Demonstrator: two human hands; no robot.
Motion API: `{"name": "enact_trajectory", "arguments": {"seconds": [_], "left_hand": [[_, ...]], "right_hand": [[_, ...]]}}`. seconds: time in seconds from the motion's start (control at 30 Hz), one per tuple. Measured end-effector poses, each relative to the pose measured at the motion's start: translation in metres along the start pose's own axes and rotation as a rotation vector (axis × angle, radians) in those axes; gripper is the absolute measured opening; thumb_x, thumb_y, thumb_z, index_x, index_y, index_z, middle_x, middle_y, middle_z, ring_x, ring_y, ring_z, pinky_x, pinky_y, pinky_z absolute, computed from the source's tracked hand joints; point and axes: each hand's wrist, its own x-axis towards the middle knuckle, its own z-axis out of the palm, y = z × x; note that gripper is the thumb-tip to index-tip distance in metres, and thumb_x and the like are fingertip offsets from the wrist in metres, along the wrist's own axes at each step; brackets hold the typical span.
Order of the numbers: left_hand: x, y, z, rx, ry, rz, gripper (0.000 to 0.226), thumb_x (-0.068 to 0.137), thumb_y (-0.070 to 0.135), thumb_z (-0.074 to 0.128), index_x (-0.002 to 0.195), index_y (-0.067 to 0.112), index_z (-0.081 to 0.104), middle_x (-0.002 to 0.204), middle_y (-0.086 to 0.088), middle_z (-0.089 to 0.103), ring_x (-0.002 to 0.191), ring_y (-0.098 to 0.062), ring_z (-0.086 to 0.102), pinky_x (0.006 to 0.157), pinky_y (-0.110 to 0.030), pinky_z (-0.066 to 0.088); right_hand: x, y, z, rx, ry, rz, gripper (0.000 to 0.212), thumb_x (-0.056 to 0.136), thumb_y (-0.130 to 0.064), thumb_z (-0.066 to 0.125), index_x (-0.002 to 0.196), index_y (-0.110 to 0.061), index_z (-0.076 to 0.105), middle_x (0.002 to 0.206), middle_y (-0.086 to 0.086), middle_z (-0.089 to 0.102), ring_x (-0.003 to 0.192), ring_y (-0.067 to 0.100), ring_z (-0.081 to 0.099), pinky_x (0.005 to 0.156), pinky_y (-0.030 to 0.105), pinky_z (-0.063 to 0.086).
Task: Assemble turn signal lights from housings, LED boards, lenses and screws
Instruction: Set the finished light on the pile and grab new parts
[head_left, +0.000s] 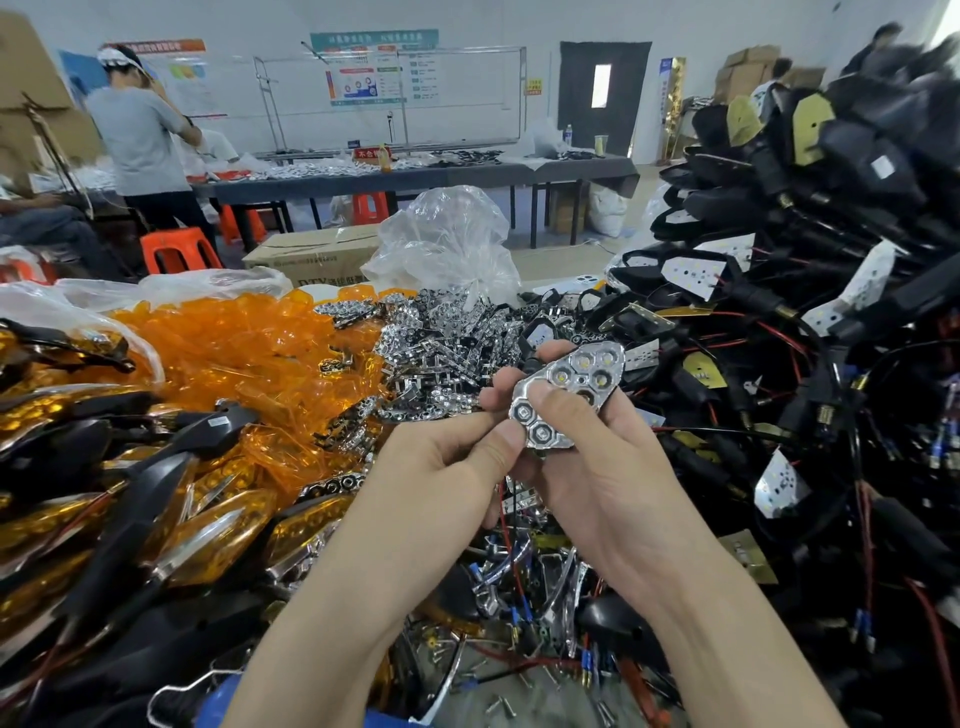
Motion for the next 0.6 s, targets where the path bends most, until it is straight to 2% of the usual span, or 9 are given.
{"name": "enact_trajectory", "arguments": {"seconds": [0.07, 0.13, 0.2, 0.27, 0.3, 0.37, 0.47, 0.53, 0.6], "left_hand": [[0.0, -0.001, 0.004, 0.047, -0.015, 0.044, 0.023, 0.098, 0.046, 0.053, 0.092, 0.04, 0.075, 0.055, 0.005, 0.057, 0.051, -0.006, 0.05, 0.053, -0.023, 0.041], [0.0, -0.003, 0.006, 0.128, -0.082, 0.095, 0.02, 0.099, 0.049, 0.049, 0.102, 0.054, 0.068, 0.066, 0.014, 0.067, 0.056, 0.001, 0.058, 0.057, -0.018, 0.047], [-0.001, -0.004, 0.007, 0.162, -0.151, 0.099, 0.024, 0.099, 0.053, 0.046, 0.119, 0.054, 0.06, 0.087, 0.022, 0.071, 0.069, 0.002, 0.067, 0.067, -0.02, 0.051], [-0.001, -0.005, 0.006, 0.163, -0.185, 0.074, 0.042, 0.091, 0.056, 0.046, 0.131, 0.046, 0.054, 0.096, 0.02, 0.072, 0.078, -0.001, 0.069, 0.074, -0.032, 0.056], [-0.001, -0.005, 0.006, 0.167, -0.187, 0.067, 0.044, 0.089, 0.055, 0.046, 0.131, 0.044, 0.054, 0.095, 0.019, 0.072, 0.078, -0.002, 0.069, 0.076, -0.035, 0.058], [-0.002, -0.006, 0.004, 0.205, -0.182, 0.07, 0.034, 0.094, 0.053, 0.048, 0.126, 0.044, 0.055, 0.091, 0.019, 0.072, 0.076, -0.001, 0.069, 0.077, -0.038, 0.059], [-0.002, -0.007, 0.001, 0.269, -0.195, 0.041, 0.015, 0.099, 0.046, 0.051, 0.104, 0.042, 0.066, 0.083, 0.014, 0.071, 0.073, -0.007, 0.07, 0.078, -0.045, 0.06], [-0.003, -0.007, 0.0, 0.323, -0.227, 0.013, 0.027, 0.096, 0.054, 0.049, 0.093, 0.036, 0.069, 0.08, 0.009, 0.071, 0.075, -0.021, 0.071, 0.077, -0.05, 0.058], [-0.004, -0.007, -0.001, 0.361, -0.249, 0.002, 0.037, 0.092, 0.06, 0.046, 0.092, 0.032, 0.069, 0.08, 0.005, 0.071, 0.077, -0.028, 0.07, 0.076, -0.052, 0.057]], "right_hand": [[0.001, -0.002, -0.002, 0.0, 0.029, -0.012, 0.02, 0.086, -0.015, 0.064, 0.098, -0.03, 0.069, 0.098, 0.004, 0.075, 0.093, 0.02, 0.072, 0.059, 0.036, 0.056], [0.002, -0.006, -0.006, 0.045, 0.063, -0.024, 0.023, 0.087, -0.012, 0.063, 0.092, -0.031, 0.073, 0.095, 0.003, 0.075, 0.089, 0.02, 0.073, 0.058, 0.039, 0.058], [0.003, -0.011, -0.013, 0.089, 0.094, -0.053, 0.023, 0.092, -0.006, 0.059, 0.101, -0.026, 0.067, 0.093, 0.003, 0.073, 0.085, 0.021, 0.073, 0.074, 0.044, 0.062], [0.003, -0.017, -0.018, 0.145, 0.116, -0.079, 0.023, 0.092, -0.005, 0.059, 0.107, -0.023, 0.061, 0.092, 0.003, 0.07, 0.083, 0.02, 0.071, 0.085, 0.049, 0.061], [0.003, -0.02, -0.02, 0.18, 0.125, -0.088, 0.025, 0.088, -0.007, 0.06, 0.108, -0.023, 0.06, 0.092, 0.003, 0.069, 0.081, 0.019, 0.071, 0.085, 0.05, 0.061], [0.003, -0.024, -0.023, 0.234, 0.135, -0.099, 0.027, 0.084, -0.01, 0.062, 0.107, -0.023, 0.059, 0.09, 0.001, 0.069, 0.078, 0.017, 0.07, 0.079, 0.045, 0.061], [0.004, -0.027, -0.025, 0.262, 0.136, -0.117, 0.028, 0.083, -0.01, 0.062, 0.106, -0.025, 0.058, 0.091, -0.001, 0.068, 0.075, 0.014, 0.067, 0.07, 0.037, 0.059], [0.004, -0.027, -0.024, 0.259, 0.141, -0.131, 0.032, 0.081, -0.009, 0.062, 0.107, -0.025, 0.058, 0.092, 0.0, 0.067, 0.075, 0.015, 0.066, 0.067, 0.034, 0.058], [0.003, -0.025, -0.023, 0.236, 0.139, -0.141, 0.032, 0.082, -0.006, 0.062, 0.108, -0.024, 0.058, 0.092, 0.001, 0.067, 0.075, 0.015, 0.066, 0.065, 0.033, 0.056]]}}
